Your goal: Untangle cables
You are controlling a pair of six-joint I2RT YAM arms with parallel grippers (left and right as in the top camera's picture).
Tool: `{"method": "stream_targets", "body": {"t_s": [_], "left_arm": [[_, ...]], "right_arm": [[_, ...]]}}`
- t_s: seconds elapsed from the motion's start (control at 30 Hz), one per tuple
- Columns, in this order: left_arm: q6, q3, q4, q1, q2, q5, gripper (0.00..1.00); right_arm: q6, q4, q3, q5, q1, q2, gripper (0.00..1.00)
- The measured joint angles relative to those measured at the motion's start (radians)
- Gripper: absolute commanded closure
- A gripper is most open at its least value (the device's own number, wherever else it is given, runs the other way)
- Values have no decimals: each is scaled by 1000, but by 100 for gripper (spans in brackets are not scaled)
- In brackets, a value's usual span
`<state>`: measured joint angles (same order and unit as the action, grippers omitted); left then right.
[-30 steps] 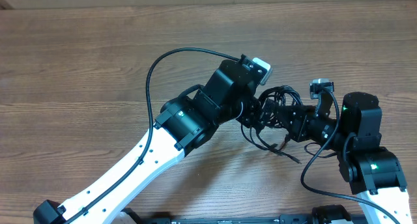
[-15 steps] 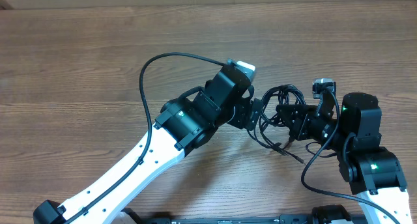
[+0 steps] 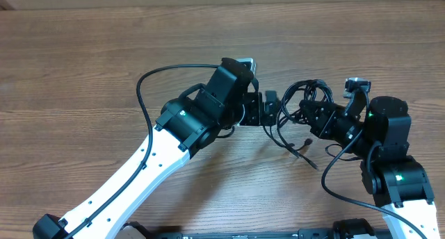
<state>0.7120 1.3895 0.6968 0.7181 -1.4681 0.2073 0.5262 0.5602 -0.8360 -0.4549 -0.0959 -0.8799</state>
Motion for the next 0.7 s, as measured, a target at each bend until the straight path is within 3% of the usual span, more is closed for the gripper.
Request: {"method": "stream_targets", "body": {"t_s": [0.3,0.4,0.57,0.7], "left_arm": [[326,0,-24,0,0,170,0],[413,0,-20,0,0,190,10],[548,0,-16,0,0,212,35],[618,0,-16,0,0,216,41]], "right_arm": [[114,-55,0,-37,0,0,96],[125,-80,0,-55,0,0,96],[137,-102,0,-69,0,0,96],[144,-104,0,-78,0,0,96]]}}
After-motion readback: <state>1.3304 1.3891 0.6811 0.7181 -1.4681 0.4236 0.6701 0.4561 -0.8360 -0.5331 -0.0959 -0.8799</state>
